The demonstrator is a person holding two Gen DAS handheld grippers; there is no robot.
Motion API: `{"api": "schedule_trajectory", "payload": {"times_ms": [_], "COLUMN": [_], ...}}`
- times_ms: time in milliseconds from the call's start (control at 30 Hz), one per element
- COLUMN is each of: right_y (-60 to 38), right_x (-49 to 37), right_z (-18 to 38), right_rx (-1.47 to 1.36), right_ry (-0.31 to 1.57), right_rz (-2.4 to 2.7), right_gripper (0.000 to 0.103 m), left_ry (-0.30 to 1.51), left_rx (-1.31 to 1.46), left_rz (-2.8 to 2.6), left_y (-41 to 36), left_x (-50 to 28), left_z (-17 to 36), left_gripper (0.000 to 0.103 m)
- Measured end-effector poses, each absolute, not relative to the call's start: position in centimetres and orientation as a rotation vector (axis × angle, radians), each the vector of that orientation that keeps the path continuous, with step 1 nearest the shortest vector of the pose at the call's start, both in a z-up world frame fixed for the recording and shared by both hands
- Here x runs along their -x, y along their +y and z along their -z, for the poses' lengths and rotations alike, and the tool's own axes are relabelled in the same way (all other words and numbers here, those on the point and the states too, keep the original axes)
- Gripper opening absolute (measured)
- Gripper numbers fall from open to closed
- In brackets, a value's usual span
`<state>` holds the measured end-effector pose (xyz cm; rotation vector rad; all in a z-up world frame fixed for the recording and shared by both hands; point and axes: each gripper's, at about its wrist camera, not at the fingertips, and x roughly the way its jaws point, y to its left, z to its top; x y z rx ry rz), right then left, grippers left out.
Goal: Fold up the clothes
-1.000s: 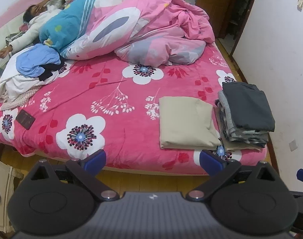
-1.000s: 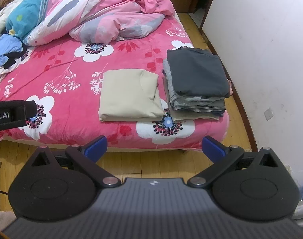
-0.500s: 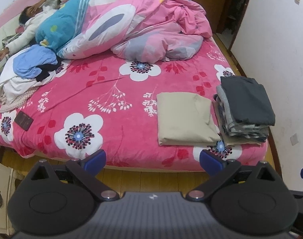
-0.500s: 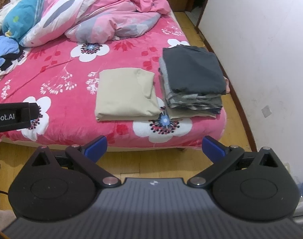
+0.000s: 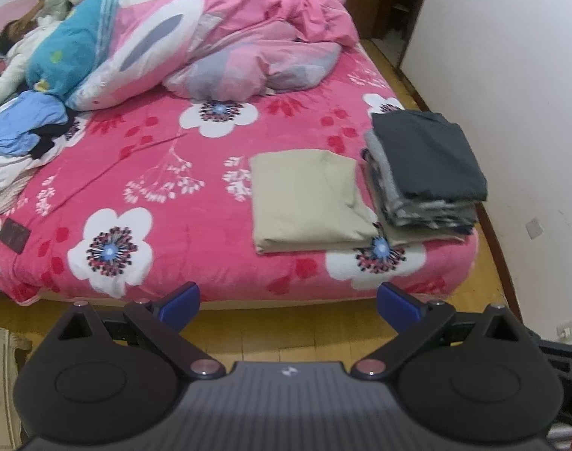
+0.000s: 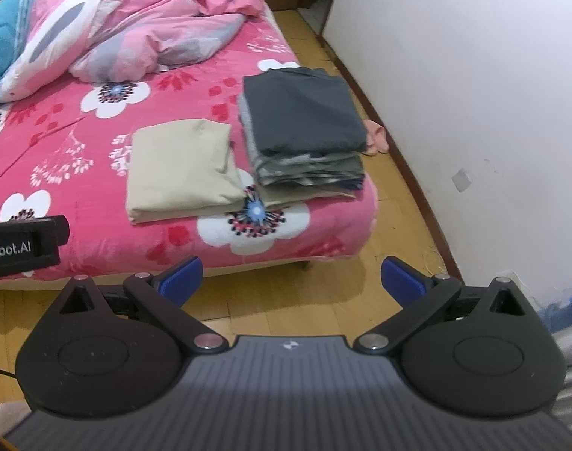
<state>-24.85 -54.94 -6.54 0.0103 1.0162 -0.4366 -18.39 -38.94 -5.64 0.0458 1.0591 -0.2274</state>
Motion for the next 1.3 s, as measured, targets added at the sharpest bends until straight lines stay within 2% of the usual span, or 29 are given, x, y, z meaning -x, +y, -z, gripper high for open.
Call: {"api": "schedule_trajectory", "payload": {"times_ms": [1300], "right_y": [-56.7], "right_x": [24.0], "right_z": [7.5], "right_rx": [-0.068], "right_ry": [1.052], "right_rz": [0.415], "right_gripper": [0.102], "left_ry": [1.077], "left_rx": [-0.059], "left_rz": [0.172], "left_y": [-39.3], "left_x": [17.7], "left_z": [6.0], "left_gripper": [0.101]}}
